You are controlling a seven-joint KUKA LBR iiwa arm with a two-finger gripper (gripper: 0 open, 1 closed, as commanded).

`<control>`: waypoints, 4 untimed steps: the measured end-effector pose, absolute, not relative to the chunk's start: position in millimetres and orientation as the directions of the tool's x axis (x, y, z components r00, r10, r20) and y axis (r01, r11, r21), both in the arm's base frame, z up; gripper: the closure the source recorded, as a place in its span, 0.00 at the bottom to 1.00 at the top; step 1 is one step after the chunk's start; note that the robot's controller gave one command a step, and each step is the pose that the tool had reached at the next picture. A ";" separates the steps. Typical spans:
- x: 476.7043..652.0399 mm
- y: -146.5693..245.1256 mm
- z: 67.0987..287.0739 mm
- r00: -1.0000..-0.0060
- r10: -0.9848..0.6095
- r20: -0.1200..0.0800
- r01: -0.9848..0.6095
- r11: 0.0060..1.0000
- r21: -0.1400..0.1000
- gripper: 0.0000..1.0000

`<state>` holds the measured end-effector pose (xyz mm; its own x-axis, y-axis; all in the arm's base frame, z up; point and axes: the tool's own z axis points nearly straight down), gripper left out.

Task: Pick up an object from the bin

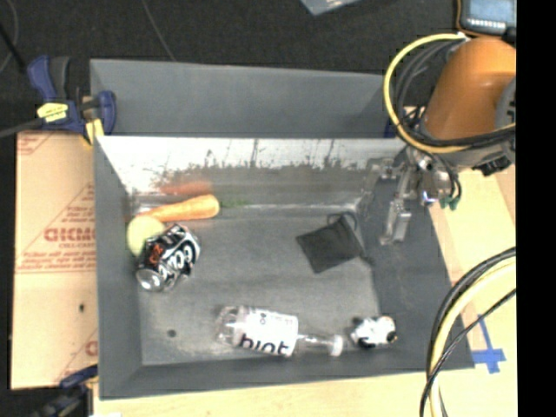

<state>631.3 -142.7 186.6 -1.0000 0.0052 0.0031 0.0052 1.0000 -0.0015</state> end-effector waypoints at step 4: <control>620.7 -115.9 94.8 -0.992 0.129 -0.011 0.129 0.992 -0.001 0.00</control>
Offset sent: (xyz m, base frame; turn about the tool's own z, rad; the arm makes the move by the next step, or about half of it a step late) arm -0.0049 0.0432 -0.1060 -0.0857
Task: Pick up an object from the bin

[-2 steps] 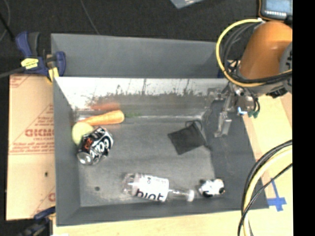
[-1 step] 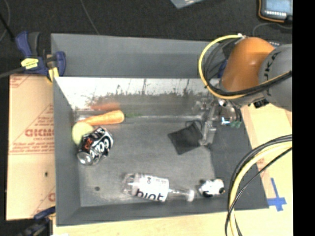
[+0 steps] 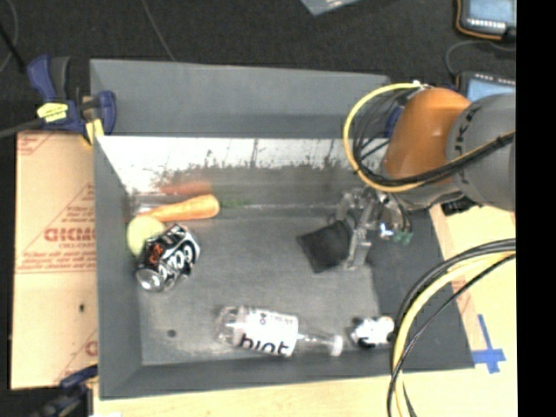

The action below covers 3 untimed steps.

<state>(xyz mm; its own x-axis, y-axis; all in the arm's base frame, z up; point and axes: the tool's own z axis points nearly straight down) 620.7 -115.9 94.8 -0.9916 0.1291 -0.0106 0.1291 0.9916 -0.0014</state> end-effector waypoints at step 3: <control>593.3 -101.7 88.3 -0.981 0.192 -0.014 0.192 0.981 -0.003 1.00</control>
Offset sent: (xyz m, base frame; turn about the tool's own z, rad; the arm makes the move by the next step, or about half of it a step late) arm 0.0000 0.0000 0.0000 0.0000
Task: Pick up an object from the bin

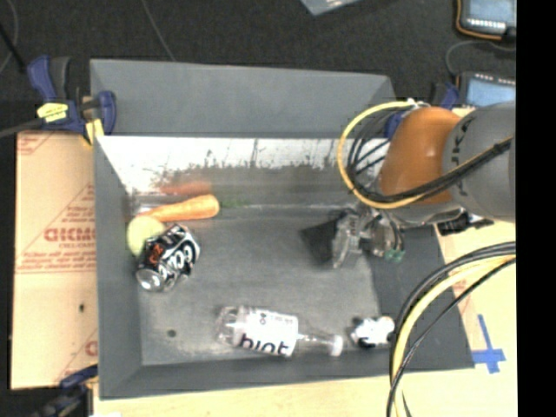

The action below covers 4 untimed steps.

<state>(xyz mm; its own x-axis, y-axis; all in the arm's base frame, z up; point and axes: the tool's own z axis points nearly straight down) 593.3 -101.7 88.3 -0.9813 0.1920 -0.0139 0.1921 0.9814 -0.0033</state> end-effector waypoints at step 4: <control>591.5 -91.5 76.1 -0.926 0.376 -0.026 0.376 0.927 0.000 1.00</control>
Offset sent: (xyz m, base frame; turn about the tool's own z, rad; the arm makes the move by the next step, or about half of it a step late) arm 0.0000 0.0000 0.0000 0.0000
